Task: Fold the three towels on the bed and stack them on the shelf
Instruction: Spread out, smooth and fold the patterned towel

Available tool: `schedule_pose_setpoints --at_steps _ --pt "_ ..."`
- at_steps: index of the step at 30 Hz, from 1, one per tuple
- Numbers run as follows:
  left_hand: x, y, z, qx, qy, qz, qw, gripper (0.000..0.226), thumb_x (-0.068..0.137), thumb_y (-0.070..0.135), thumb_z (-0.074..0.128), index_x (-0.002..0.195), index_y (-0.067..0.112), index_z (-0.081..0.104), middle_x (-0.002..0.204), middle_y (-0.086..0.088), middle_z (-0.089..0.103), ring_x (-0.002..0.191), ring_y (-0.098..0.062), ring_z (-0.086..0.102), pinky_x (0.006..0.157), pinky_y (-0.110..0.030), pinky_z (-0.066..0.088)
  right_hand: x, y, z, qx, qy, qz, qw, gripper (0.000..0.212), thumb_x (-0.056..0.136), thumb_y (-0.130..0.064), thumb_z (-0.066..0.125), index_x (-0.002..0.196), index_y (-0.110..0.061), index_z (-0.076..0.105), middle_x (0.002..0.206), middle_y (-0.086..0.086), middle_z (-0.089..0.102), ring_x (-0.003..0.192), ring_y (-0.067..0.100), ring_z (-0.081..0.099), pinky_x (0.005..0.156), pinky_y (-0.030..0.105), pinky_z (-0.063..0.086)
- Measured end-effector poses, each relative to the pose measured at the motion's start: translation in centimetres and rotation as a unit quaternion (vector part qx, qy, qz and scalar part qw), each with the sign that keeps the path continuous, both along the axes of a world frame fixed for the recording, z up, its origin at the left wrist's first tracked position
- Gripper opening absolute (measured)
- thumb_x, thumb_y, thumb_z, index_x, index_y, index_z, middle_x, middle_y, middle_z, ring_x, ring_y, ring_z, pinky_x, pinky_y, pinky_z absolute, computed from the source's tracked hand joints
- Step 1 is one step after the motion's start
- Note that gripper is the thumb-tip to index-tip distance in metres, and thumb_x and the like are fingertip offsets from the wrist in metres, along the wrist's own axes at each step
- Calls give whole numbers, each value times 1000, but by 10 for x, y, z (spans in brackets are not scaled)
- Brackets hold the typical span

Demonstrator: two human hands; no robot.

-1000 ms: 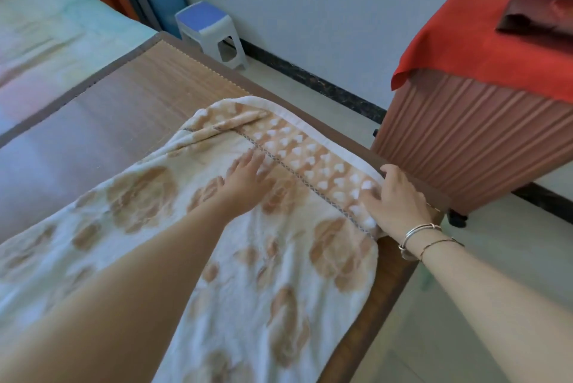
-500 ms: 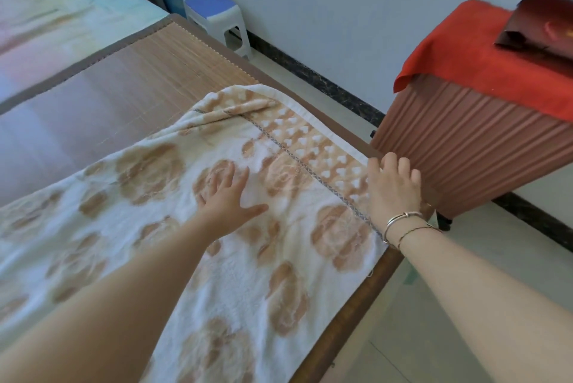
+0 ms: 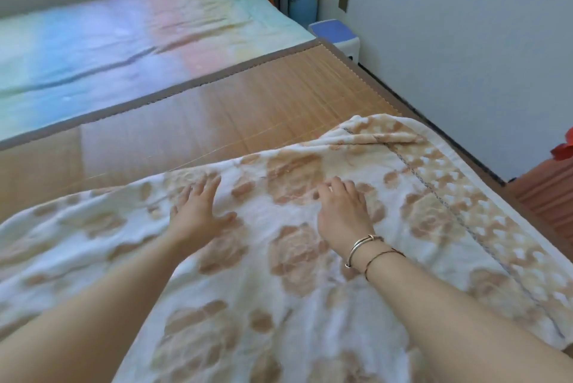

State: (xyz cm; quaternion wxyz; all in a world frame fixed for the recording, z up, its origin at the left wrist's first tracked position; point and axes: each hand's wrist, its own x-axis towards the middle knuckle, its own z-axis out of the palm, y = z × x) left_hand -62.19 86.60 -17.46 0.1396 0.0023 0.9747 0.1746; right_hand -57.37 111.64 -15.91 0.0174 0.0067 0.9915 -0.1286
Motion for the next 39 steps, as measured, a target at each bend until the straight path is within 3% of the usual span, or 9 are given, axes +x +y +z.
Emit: schedule_pose_setpoints --at_steps 11,15,17,19,21,24,28,33,39 --pt "-53 -1 -4 37 -19 -39 998 67 95 35 51 150 40 13 160 15 -3 148 -21 -10 118 -52 -1 -99 -13 -10 29 -66 24 997 68 87 -7 47 148 -24 21 158 -1 14 146 21 6 118 41 10" --pt "-70 20 4 14 -40 -40 998 56 93 35 54 145 32 31 155 6 25 147 -22 4 116 -52 -1 -114 -4 -18 101 46 81 991 37 79 1 47 110 -19 48 106 -1 52 115 23 46 109 35 22" --pt "-71 23 6 -6 7 -62 998 33 90 31 56 123 28 50 122 7 55 132 -21 36 117 -52 2 -106 2 -15 108 100 111 983 28 72 -1 54 92 -19 48 86 -2 47 90 23 53 90 32 34" --pt "-62 22 12 -11 65 -115 991 16 85 36 62 95 27 53 81 16 54 97 -13 54 116 -45 10 -89 10 -12 86 123 134 980 28 63 -10 63 85 -17 48 82 0 49 75 23 51 71 33 37" --pt "-45 19 19 13 64 -163 985 27 80 47 66 80 30 45 66 14 47 69 -5 48 97 -27 35 -63 18 -10 42 94 157 982 27 61 -21 59 83 -21 44 79 -5 45 68 20 46 63 32 37" --pt "-13 14 21 54 -25 -207 977 39 75 63 62 79 27 48 72 12 53 67 -5 51 62 -21 41 -24 26 -11 -5 17 214 977 20 68 -35 47 85 -32 37 77 -11 47 67 14 46 59 28 37" --pt "-3 14 15 121 -33 -154 980 50 84 71 39 71 23 44 67 12 50 60 -5 46 59 -26 38 -12 28 0 -22 -38 171 984 36 89 -57 27 95 -30 51 72 -12 57 64 4 51 54 21 37" --pt "-11 19 11 58 -100 -144 983 42 74 72 58 94 36 54 91 18 57 83 1 54 70 -26 44 -53 15 -6 24 -91 41 995 38 97 -40 37 130 -21 31 74 -2 60 63 22 55 50 30 39" --pt "-10 24 10 37 -87 -172 981 26 78 60 63 81 34 60 87 17 60 77 -1 53 68 -27 48 -79 1 -16 114 -203 -26 972 21 89 -36 50 93 -16 54 73 -2 56 72 19 57 52 25 36"
